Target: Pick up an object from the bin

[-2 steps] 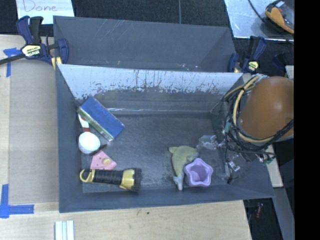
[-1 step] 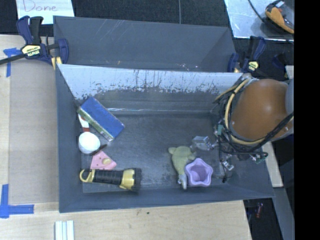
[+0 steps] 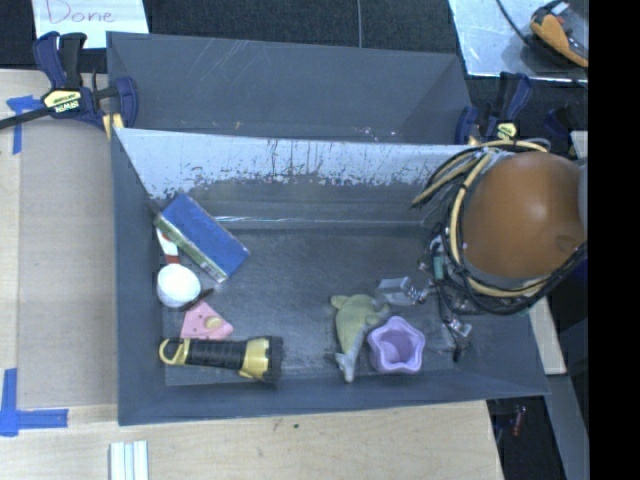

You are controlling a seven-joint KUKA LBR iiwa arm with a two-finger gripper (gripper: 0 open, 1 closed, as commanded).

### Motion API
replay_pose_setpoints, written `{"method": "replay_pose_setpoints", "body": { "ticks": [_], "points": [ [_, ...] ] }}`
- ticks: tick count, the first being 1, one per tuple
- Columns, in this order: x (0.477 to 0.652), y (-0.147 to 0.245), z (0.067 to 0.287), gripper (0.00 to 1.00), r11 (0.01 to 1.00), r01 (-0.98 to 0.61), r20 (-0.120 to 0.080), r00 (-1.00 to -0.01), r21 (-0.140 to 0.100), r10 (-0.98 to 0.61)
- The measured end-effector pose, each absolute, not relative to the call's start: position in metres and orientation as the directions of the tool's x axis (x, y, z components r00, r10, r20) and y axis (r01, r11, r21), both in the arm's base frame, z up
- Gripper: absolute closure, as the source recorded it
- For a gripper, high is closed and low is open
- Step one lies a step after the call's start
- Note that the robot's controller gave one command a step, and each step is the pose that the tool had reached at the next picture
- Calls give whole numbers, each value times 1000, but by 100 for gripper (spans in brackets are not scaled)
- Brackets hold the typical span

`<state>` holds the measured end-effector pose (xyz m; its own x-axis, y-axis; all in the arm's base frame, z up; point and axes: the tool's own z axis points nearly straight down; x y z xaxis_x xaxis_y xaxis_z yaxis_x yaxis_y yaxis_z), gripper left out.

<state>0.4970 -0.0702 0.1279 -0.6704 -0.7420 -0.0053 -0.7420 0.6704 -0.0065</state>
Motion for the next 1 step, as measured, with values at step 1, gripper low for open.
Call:
{"method": "replay_pose_setpoints", "body": {
  "ticks": [1],
  "points": [
    [492,-66,73,0,611,-791,-11,-611,-14,-792]
  ]
}}
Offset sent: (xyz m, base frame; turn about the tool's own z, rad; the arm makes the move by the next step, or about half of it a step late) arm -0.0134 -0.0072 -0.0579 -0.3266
